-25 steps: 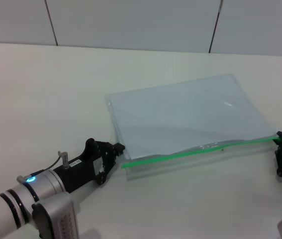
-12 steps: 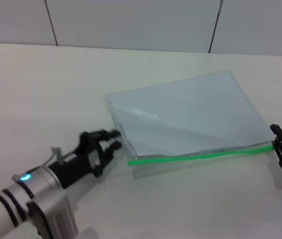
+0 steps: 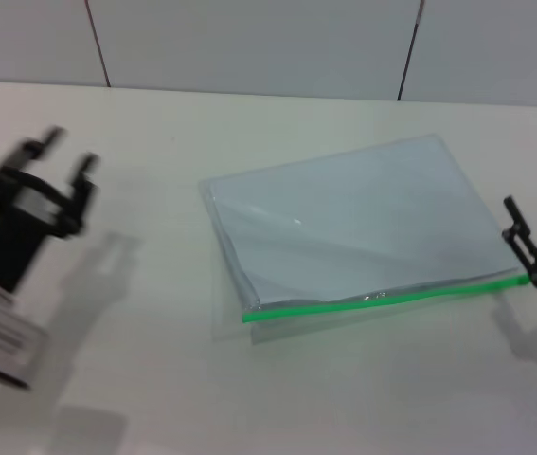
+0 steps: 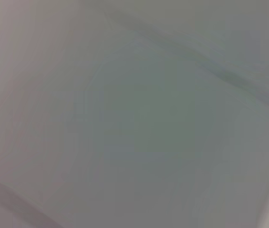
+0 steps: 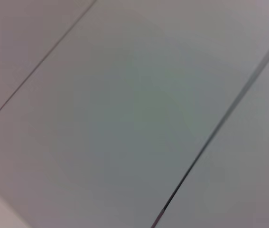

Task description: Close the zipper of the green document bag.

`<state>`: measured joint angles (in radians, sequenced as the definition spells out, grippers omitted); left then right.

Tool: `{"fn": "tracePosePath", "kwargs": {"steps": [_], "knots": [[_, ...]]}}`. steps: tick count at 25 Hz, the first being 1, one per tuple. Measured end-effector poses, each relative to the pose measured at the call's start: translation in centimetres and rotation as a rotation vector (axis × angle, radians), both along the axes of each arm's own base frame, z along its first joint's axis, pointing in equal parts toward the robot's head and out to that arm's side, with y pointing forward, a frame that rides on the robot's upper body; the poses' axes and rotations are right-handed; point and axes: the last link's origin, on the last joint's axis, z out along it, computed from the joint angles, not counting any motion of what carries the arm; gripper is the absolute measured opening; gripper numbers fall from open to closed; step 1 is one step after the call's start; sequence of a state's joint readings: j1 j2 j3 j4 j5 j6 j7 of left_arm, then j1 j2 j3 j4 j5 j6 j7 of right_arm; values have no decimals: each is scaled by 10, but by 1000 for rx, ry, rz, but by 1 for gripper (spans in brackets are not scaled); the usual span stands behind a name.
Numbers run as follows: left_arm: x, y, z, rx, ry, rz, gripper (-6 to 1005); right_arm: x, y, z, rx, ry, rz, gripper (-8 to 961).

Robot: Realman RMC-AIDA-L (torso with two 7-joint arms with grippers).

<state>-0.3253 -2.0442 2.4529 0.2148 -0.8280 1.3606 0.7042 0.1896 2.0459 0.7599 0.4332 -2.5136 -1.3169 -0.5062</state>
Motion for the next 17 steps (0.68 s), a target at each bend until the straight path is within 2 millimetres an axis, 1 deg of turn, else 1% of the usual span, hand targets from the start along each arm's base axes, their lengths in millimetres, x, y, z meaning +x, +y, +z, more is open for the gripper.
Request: {"fn": "tracePosePath", "kwargs": {"steps": [3, 7, 12, 13, 14, 17], "knots": [[-10, 3, 19, 75, -175, 66, 444, -3, 9, 3, -14, 132, -30, 714], [-23, 8, 41, 151, -386, 126, 441, -3, 16, 6, -41, 236, -48, 736], [-41, 4, 61, 206, -581, 172, 441, -7, 23, 4, -74, 263, -43, 736], [-41, 4, 61, 206, -581, 172, 441, -8, 23, 4, -78, 262, -41, 736], [-50, 0, 70, 218, -665, 179, 441, -9, 23, 3, -81, 263, -38, 736], [-55, -3, 76, 222, -731, 177, 441, -10, 23, 2, -87, 272, -35, 736]]}}
